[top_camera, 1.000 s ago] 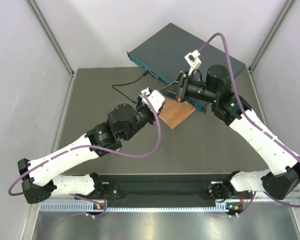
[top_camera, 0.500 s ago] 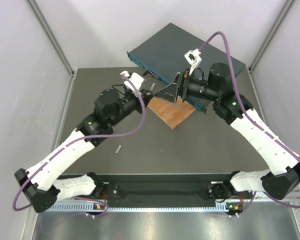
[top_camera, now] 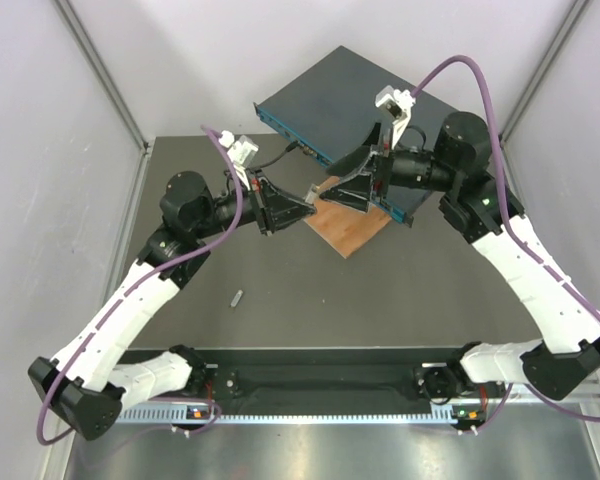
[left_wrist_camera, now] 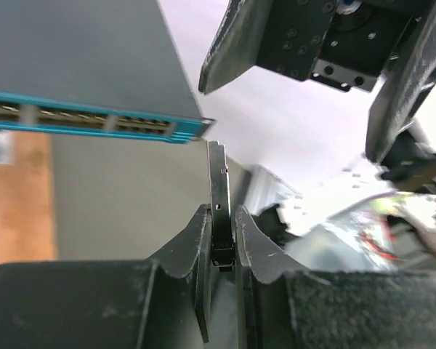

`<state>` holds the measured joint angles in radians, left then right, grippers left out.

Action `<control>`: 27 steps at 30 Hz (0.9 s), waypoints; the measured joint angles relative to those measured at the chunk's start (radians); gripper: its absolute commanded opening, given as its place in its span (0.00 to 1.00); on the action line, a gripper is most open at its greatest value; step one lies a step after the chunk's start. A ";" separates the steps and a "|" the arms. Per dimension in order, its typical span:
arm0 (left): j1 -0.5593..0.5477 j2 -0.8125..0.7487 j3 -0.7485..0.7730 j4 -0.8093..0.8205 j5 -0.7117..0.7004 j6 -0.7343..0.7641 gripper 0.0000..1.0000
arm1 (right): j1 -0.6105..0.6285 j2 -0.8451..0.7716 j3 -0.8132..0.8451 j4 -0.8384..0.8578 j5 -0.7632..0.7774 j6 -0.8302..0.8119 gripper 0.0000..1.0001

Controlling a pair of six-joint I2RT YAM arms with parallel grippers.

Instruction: Insert the plug into the switch port

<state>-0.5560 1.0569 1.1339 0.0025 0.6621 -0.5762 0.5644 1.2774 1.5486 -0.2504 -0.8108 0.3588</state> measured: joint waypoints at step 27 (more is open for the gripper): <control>0.027 0.050 0.001 0.012 0.129 -0.061 0.45 | 0.009 0.048 -0.122 0.099 -0.087 0.193 0.00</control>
<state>-0.5285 1.1065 1.1347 0.0147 0.7910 -0.6373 0.5732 1.3251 1.4265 -0.1513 -0.8982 0.5518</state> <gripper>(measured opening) 0.406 0.046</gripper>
